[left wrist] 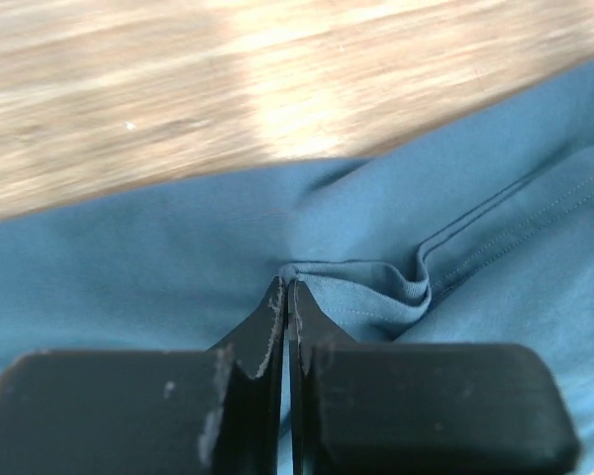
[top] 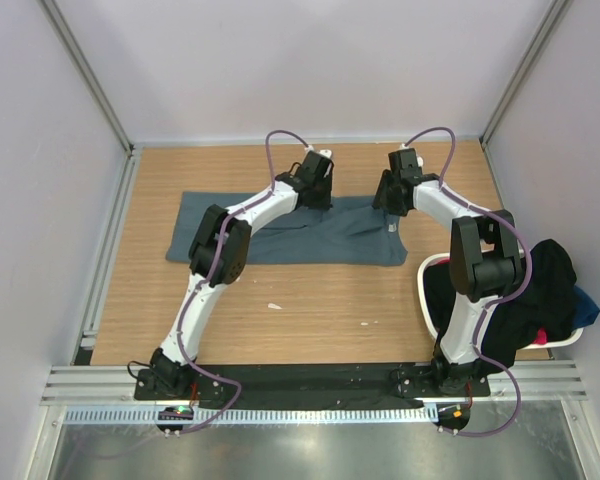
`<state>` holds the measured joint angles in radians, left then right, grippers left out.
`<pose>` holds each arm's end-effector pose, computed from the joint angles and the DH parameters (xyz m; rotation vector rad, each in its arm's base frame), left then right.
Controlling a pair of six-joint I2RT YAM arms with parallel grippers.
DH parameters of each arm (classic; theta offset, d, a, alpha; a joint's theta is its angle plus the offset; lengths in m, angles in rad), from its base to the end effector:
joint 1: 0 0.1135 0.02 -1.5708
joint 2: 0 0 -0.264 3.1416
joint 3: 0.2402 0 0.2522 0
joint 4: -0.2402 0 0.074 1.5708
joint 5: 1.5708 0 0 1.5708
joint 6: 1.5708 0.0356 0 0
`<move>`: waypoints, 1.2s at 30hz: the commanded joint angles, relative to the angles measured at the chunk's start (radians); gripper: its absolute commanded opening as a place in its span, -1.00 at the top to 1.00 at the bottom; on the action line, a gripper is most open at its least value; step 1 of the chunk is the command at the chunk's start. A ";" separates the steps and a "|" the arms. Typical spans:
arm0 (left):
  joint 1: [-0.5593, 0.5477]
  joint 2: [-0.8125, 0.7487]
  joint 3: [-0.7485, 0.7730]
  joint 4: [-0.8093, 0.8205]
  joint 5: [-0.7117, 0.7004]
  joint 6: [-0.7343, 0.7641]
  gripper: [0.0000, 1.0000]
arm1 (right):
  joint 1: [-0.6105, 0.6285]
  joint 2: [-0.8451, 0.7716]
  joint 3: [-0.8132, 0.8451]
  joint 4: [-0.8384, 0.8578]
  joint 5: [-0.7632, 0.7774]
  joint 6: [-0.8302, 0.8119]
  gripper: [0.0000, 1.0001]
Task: Fold and stack the t-shirts
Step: Fold the tshirt
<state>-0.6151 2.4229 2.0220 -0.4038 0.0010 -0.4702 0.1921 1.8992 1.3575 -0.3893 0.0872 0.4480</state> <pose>0.4440 -0.3137 0.1680 0.1770 2.4316 -0.5084 0.4044 0.0755 0.2007 0.3553 2.4783 0.1572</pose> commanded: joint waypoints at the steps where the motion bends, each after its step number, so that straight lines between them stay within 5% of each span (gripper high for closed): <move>1: -0.002 -0.102 -0.009 0.063 -0.059 0.022 1.00 | -0.002 -0.002 0.008 0.023 0.011 0.003 -0.01; 36: 0.067 -0.125 -0.071 0.131 -0.182 0.013 1.00 | -0.003 0.029 0.018 0.027 0.020 0.000 0.01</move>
<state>-0.5571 2.3489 1.9579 -0.3305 -0.1162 -0.4454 0.1921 1.9312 1.3575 -0.3889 0.0910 0.4477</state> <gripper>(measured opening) 0.005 0.496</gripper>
